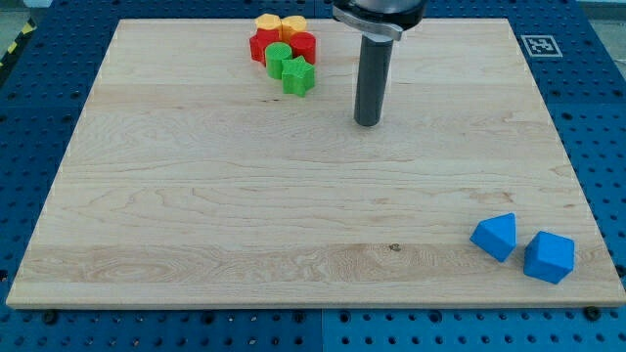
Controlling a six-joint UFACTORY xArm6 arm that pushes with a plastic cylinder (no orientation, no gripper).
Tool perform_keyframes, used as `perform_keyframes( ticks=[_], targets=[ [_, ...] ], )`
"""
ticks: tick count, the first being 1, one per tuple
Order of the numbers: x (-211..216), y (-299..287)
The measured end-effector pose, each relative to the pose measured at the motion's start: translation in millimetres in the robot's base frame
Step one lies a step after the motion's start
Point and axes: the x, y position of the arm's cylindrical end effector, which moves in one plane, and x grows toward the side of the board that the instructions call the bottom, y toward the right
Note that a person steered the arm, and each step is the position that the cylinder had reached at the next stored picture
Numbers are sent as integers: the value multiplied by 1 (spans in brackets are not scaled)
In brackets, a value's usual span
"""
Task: Slide the blue cube into the blue triangle
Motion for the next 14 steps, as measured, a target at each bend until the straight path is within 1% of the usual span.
perform_keyframes(
  ticks=[1, 2, 4, 5, 6, 9, 13, 14],
  targets=[
    [0, 32],
    [0, 39],
    [5, 131],
    [5, 145],
    [19, 181],
    [33, 272],
    [35, 272],
    [71, 272]
  ],
)
